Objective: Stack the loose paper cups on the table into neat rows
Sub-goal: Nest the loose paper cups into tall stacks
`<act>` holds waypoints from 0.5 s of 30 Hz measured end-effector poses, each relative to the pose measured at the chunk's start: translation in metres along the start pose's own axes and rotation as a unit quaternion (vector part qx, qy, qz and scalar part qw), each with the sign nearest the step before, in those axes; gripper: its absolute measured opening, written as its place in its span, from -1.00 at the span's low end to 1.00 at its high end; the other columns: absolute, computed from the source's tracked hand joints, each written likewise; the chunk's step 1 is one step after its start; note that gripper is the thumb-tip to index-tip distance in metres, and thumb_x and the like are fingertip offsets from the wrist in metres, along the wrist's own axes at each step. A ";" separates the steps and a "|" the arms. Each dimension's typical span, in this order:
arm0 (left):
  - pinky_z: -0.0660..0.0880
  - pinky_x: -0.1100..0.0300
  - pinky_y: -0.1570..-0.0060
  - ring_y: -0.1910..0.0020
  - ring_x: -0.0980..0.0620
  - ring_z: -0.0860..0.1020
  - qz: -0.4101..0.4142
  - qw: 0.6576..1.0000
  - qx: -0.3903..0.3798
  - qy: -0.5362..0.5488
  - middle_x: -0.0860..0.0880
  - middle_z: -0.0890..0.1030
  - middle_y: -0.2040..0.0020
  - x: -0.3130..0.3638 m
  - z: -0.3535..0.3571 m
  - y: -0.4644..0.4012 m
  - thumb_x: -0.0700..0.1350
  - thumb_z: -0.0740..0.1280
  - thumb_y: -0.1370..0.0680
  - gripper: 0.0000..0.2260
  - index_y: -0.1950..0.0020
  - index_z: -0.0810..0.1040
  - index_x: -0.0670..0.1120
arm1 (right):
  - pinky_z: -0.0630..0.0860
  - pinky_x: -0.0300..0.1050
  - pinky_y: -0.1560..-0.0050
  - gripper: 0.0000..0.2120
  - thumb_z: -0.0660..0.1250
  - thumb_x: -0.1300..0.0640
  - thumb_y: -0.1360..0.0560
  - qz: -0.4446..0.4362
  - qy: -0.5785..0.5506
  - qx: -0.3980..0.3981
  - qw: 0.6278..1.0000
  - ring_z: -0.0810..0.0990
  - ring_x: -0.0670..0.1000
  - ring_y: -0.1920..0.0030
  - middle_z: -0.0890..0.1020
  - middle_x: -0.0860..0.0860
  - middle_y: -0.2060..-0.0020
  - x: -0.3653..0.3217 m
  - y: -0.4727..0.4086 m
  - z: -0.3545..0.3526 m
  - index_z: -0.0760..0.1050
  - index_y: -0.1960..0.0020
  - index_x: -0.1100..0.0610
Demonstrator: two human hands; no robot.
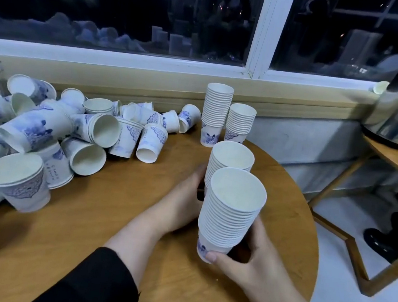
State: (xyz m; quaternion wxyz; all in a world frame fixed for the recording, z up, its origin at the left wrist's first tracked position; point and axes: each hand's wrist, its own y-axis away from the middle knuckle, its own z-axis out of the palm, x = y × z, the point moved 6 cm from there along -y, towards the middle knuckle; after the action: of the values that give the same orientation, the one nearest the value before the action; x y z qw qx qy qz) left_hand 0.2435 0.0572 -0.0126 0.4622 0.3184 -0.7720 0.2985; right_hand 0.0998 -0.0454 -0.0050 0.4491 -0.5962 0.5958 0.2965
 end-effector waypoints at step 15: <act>0.35 0.58 -0.04 -0.26 0.18 0.50 -0.012 0.985 0.170 -0.002 0.18 0.52 -0.25 -0.025 -0.021 -0.066 -0.07 0.60 -0.40 -0.28 -0.46 0.32 0.04 | 0.54 0.03 -0.21 -0.41 0.56 0.06 -0.36 0.017 0.033 0.185 0.982 0.59 -0.20 -0.13 0.60 -0.21 -0.16 0.065 -0.130 -0.064 0.36 -0.29 -0.04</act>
State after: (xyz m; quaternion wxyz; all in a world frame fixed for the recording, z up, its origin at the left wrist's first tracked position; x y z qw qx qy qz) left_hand 0.3148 0.0376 -0.0160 0.4035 0.4024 -0.7069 0.4189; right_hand 0.2222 -0.1456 -0.0124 0.5267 -0.5023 0.6649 0.1682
